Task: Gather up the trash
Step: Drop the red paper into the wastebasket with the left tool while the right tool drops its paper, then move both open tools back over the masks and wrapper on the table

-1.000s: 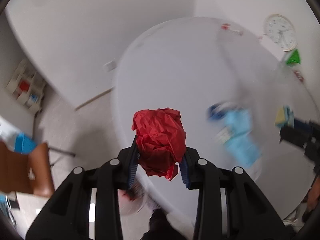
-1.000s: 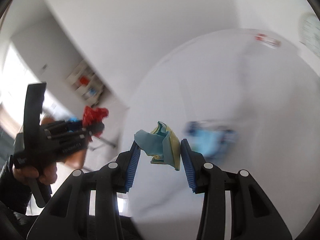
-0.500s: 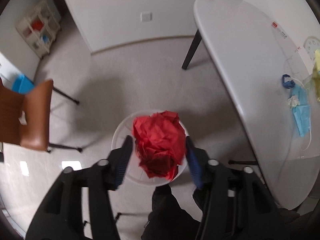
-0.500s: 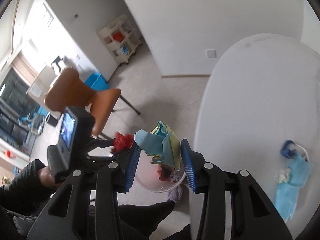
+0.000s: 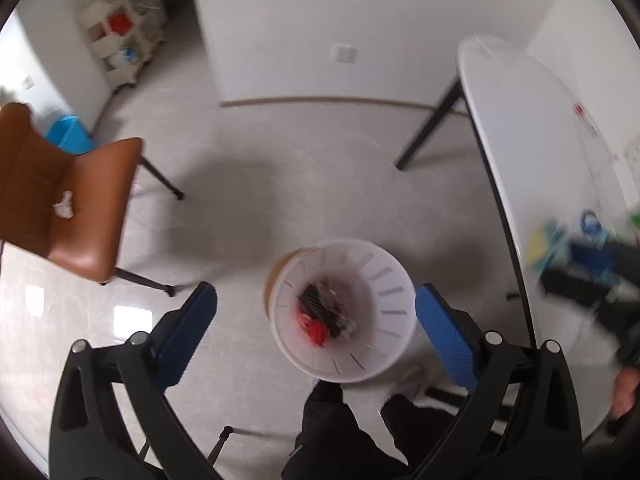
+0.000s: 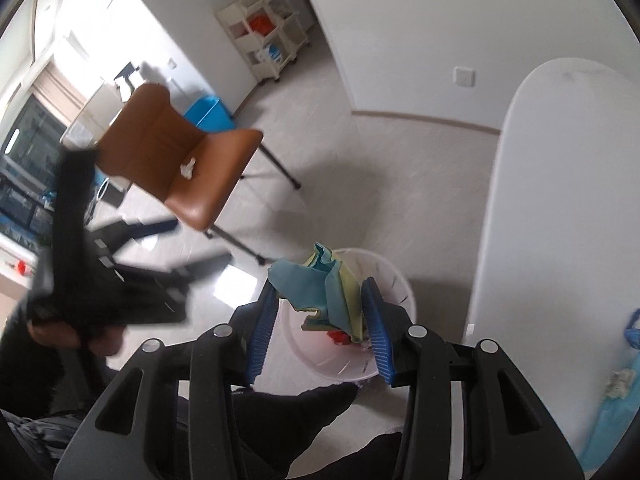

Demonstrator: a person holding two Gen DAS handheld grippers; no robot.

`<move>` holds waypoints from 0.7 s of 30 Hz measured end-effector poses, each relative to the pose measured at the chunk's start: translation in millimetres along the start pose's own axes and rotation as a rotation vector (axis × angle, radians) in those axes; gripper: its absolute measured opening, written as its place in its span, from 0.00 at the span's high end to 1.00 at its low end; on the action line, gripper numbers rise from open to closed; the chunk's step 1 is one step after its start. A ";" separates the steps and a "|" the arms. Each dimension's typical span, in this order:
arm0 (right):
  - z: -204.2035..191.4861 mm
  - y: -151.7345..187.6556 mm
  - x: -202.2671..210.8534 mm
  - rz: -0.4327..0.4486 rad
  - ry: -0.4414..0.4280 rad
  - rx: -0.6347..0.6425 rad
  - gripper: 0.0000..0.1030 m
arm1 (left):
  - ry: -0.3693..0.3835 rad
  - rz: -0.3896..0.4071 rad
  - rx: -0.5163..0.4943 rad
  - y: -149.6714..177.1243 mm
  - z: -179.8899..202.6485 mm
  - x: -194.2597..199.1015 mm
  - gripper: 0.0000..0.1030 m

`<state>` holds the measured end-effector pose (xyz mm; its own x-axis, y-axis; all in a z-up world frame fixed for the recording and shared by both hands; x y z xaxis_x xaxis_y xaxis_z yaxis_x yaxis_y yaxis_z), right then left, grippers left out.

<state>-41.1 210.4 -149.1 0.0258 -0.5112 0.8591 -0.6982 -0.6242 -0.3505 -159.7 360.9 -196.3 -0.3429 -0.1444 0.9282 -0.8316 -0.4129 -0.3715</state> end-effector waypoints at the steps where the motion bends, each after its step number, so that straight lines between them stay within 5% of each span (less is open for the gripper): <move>1: -1.3 1.1 -4.4 -0.011 0.000 0.004 0.38 | -0.008 0.008 0.015 -0.8 -4.2 3.1 0.08; 2: -2.6 2.2 -8.4 -0.014 0.006 0.005 0.23 | -0.017 0.017 0.032 -2.1 -7.9 8.4 0.08; 4: -3.4 4.4 -12.9 -0.022 0.011 0.001 0.14 | -0.026 0.029 0.056 -5.2 -11.2 16.4 0.08; 11: 25.3 -0.4 37.2 0.066 0.027 -0.122 0.10 | -0.019 0.113 0.043 -20.9 13.3 48.3 0.08; 17: 75.5 14.9 168.7 0.338 0.137 -0.221 0.03 | 0.056 0.219 -0.024 -40.8 69.3 91.6 0.08; 21: 113.4 42.7 227.4 0.429 0.245 -0.274 0.03 | 0.127 0.265 -0.081 -49.9 116.7 106.3 0.08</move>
<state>16.0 0.4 -11.0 -0.4457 -0.5128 0.7337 -0.7706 -0.1974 -0.6060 -103.7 261.2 -76.6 -0.6001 -0.1219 0.7906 -0.7363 -0.3019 -0.6055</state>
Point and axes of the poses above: each gripper's, at about its wrist camera, not at the fingertips, and x roughly against the way its jaws point, z to its right, y to its underside, the point moved 2 cm from there along -x, roughly the way its jaws point, and after that the axes turned 7 degrees about -x, right-handed, at the moved point
